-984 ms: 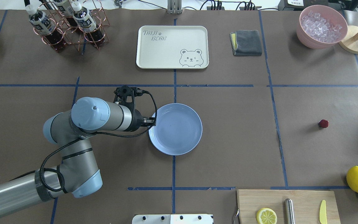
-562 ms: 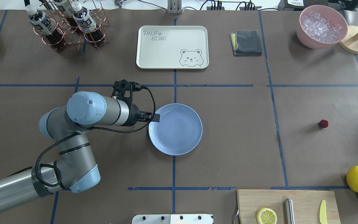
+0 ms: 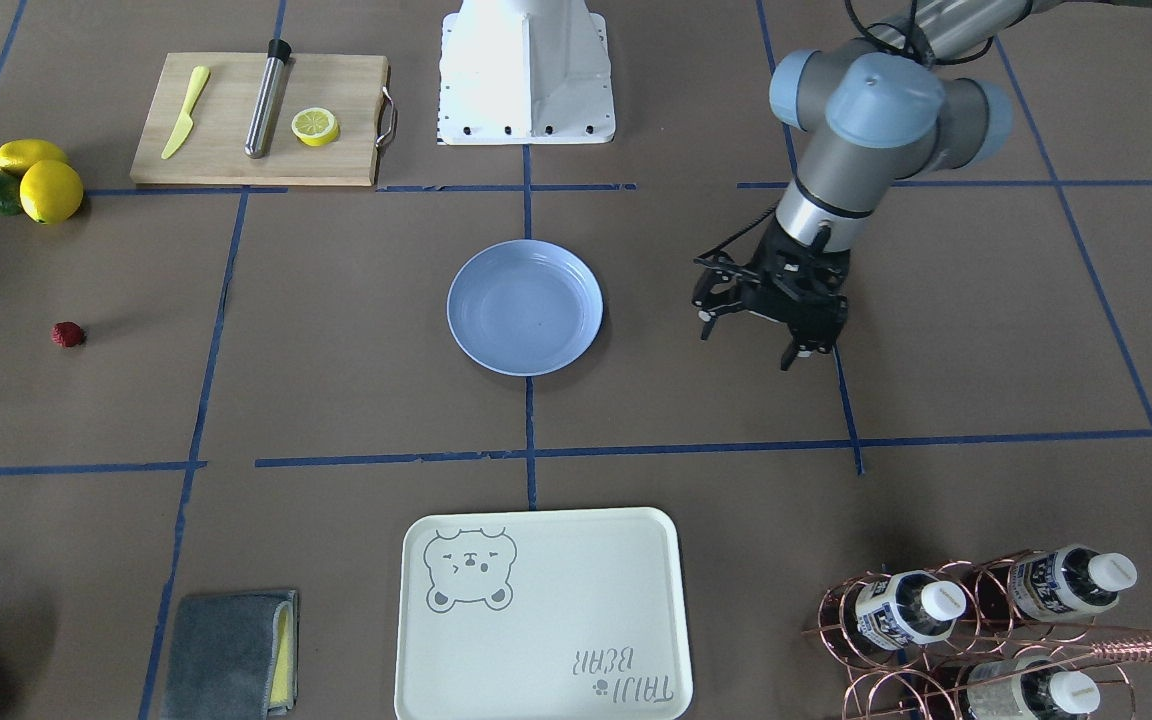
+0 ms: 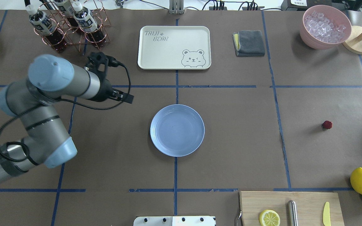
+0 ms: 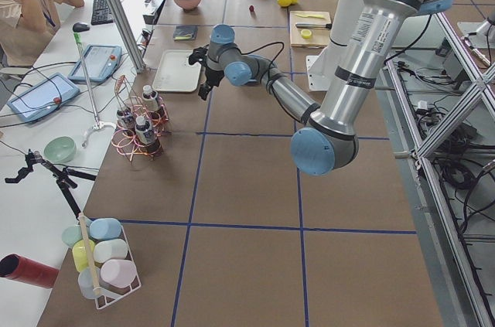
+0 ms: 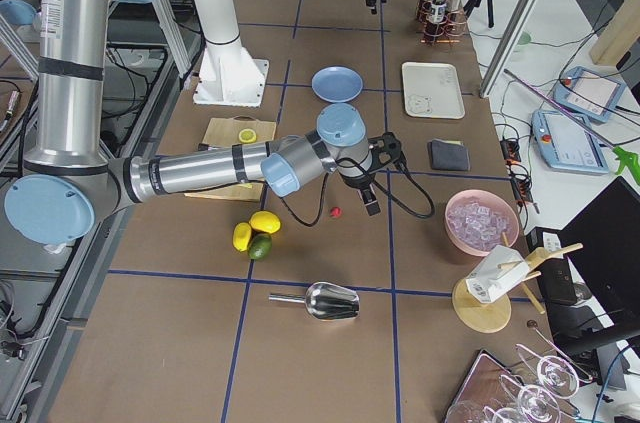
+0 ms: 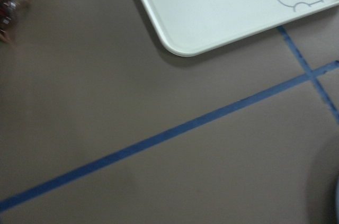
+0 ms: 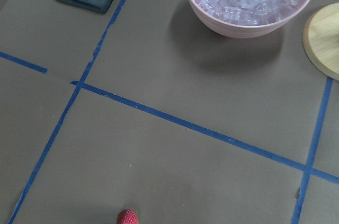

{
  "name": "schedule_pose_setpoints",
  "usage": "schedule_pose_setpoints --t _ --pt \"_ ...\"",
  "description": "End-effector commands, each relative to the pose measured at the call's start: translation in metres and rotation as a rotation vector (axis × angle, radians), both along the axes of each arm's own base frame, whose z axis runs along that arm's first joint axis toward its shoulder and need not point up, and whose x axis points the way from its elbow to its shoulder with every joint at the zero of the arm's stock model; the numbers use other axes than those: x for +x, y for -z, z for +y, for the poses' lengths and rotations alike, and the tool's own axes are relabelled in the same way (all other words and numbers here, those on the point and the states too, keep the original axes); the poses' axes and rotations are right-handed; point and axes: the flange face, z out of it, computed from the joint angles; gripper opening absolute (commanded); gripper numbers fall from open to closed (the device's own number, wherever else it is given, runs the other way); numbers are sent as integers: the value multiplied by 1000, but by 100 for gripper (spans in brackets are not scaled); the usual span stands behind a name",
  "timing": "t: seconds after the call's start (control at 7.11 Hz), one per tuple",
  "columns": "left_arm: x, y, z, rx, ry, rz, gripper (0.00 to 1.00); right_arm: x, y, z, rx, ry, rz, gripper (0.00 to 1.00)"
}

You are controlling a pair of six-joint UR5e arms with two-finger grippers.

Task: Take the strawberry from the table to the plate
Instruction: 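Withdraw the left arm away from the plate out of view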

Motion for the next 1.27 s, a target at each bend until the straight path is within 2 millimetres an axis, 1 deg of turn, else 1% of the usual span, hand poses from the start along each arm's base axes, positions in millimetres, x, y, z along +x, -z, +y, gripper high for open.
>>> schedule_pose_setpoints --t 0.0,0.14,0.28,0.42,0.56,0.7,0.84,0.98,1.12 --pt "-195 -104 -46 -86 -60 -138 100 -15 3 1 1 22 -5 100" --pt "-262 -156 -55 -139 -107 -196 100 -19 4 1 4 26 0 100" --pt "-321 -214 -46 -243 -67 -158 100 -23 6 1 7 35 1 100" --pt "-346 -270 2 -330 -38 -35 100 -37 14 4 -9 43 -11 100" --pt "-358 -286 43 -313 -16 -16 100 -62 31 9 -64 20 -26 100" --pt "-358 -280 61 -300 -11 -19 100 -95 33 19 -126 -22 6 100" --pt "-358 -278 60 -295 -11 -19 100 -116 14 38 -124 -23 29 100" --pt "-358 -276 59 -290 -11 -19 100 -131 -8 50 -93 -40 35 100" --pt "-358 -274 58 -286 -12 -18 100 -152 -36 54 -97 -41 30 100"
